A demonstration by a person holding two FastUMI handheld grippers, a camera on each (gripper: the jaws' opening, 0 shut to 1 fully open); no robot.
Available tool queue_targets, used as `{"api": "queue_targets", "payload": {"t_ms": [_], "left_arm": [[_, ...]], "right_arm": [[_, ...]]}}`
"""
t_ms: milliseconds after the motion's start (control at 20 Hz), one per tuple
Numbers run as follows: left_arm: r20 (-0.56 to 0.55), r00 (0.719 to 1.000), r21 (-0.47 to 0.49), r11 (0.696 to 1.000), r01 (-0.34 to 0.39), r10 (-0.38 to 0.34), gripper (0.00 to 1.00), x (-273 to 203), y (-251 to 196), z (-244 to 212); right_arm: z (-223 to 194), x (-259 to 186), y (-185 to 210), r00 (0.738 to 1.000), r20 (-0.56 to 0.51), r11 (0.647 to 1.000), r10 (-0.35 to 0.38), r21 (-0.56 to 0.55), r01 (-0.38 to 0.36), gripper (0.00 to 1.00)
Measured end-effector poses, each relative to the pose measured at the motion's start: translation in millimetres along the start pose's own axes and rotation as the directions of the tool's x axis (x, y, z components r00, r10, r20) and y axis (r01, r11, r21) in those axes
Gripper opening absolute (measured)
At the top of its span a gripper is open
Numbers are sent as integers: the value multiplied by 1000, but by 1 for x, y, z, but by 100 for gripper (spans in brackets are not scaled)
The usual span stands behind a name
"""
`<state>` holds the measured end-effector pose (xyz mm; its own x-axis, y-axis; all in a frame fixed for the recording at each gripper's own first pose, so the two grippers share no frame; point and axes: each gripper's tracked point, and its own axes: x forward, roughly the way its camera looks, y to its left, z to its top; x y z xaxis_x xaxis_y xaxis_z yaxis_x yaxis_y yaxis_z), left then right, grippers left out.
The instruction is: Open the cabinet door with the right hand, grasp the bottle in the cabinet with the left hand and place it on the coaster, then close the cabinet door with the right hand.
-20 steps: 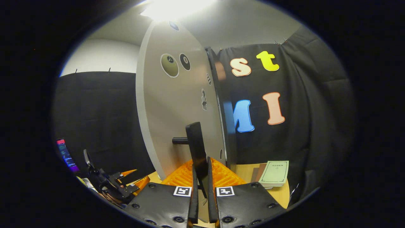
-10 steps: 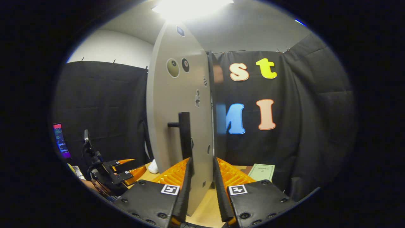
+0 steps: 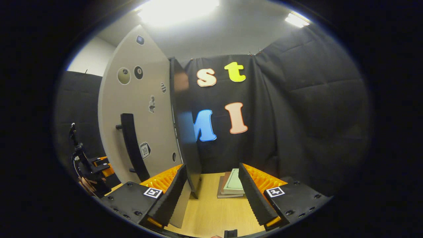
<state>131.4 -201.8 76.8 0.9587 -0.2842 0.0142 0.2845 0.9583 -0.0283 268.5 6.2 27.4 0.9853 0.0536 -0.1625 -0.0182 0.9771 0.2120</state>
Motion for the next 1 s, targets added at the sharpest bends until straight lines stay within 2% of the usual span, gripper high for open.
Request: {"api": "queue_targets", "payload": {"t_ms": [250, 300, 350, 500, 550, 600, 1000], "left_arm": [[7, 1000, -54, 998, 25, -25, 80, 70, 25, 6], [7, 1000, -59, 998, 31, -31, 79, 85, 28, 6], [6, 999, -64, 997, 36, -36, 79, 98, 31, 6], [-1, 999, -70, 996, 47, -47, 79, 135, 41, 0], [-8, 999, -70, 996, 50, -51, 79, 146, 42, -4], [-15, 998, -70, 996, 54, -55, 79, 158, 44, -8], [-89, 991, -89, 992, 91, -99, 79, 227, 52, -48]], "right_arm": [[-2, 2, -26, 990, 10, 990, -141, 8, 141, 98], [-4, 3, -29, 987, 8, 987, -161, 7, 160, 92], [-5, 4, -33, 983, 6, 983, -184, 3, 184, 98], [-11, 6, -45, 968, -5, 968, -252, -1, 252, 98], [-14, 8, -47, 963, -10, 963, -270, 4, 270, 92], [-17, 10, -49, 958, -15, 958, -285, 11, 285, 98], [-31, 23, -57, 923, -46, 924, -381, 11, 382, 98]]}}
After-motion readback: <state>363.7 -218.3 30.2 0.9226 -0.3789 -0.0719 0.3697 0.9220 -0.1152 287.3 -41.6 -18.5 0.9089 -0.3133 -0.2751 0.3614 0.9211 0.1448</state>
